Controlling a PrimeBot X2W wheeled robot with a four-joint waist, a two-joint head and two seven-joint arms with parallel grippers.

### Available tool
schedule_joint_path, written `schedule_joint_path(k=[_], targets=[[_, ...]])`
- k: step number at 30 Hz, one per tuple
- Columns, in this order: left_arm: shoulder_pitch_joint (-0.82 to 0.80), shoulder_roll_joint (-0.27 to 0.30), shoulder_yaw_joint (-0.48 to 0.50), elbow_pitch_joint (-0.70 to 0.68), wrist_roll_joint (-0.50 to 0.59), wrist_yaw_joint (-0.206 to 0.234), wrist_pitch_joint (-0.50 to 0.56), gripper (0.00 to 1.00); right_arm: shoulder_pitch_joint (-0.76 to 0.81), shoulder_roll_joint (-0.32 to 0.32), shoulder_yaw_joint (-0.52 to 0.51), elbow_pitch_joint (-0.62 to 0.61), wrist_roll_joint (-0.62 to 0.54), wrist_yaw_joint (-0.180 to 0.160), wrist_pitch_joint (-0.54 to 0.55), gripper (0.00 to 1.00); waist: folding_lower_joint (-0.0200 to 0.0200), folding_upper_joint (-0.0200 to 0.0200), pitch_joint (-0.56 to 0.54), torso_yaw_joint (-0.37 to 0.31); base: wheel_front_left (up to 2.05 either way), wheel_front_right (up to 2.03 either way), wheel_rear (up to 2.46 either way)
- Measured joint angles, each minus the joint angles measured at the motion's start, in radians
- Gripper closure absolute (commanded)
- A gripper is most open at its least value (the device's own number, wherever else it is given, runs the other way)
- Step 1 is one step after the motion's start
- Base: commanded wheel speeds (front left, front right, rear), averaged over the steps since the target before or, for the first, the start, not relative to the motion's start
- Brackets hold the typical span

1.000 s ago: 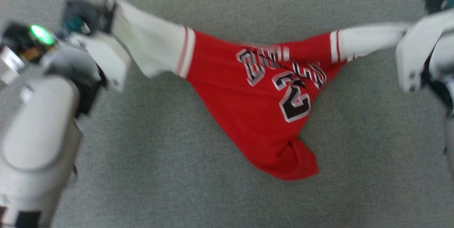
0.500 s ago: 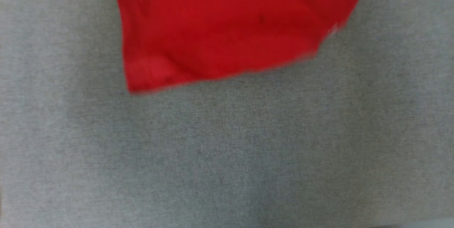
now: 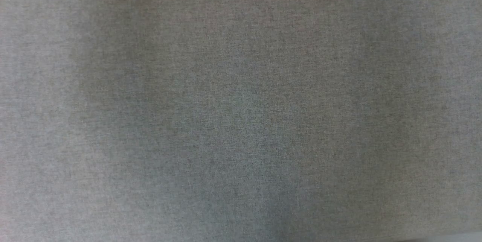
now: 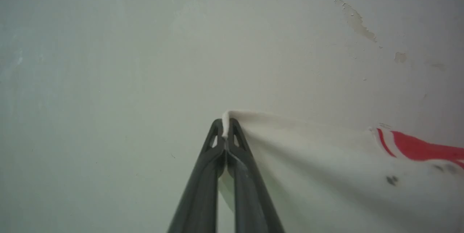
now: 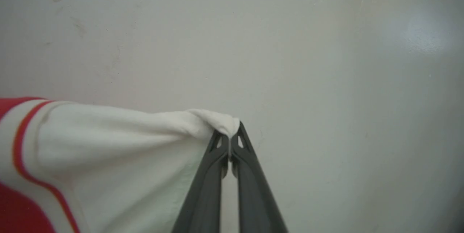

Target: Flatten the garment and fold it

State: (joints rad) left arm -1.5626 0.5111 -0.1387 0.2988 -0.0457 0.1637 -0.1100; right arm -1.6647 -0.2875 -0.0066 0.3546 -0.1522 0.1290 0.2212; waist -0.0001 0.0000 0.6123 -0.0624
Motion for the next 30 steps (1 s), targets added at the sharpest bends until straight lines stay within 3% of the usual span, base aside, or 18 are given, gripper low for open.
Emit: schedule_joint_path(k=[6, 16, 24, 30], targets=[[0.082, 0.001, -0.012, 0.074, -0.034, -0.033, 0.002, 1.00, 0.086, 0.002, 0.024, 0.080, 0.035, 0.003, -0.004, 1.00, 0.0000, 0.0000, -0.023, 0.013, 0.00, 0.00, 0.00], [0.513, -0.044, -0.053, 0.157, -0.151, -0.101, 0.059, 1.00, 0.498, -0.022, 0.146, 0.170, 0.311, 0.003, 0.062, 1.00, 0.0000, 0.0000, -0.088, 0.028, 0.00, 0.00, 0.00], [0.951, -0.115, -0.013, 0.041, -0.331, -0.109, 0.169, 1.00, 0.928, -0.054, 0.118, -0.002, 0.516, 0.003, 0.211, 1.00, -0.0001, 0.0000, -0.197, 0.039, 0.00, 0.00, 0.00], [1.313, -0.173, 0.012, -0.151, -0.429, -0.047, 0.248, 1.00, 1.267, -0.018, -0.026, -0.202, 0.540, 0.003, 0.295, 1.00, -0.0003, 0.0000, -0.297, 0.044, 0.00, 0.00, 0.00]])
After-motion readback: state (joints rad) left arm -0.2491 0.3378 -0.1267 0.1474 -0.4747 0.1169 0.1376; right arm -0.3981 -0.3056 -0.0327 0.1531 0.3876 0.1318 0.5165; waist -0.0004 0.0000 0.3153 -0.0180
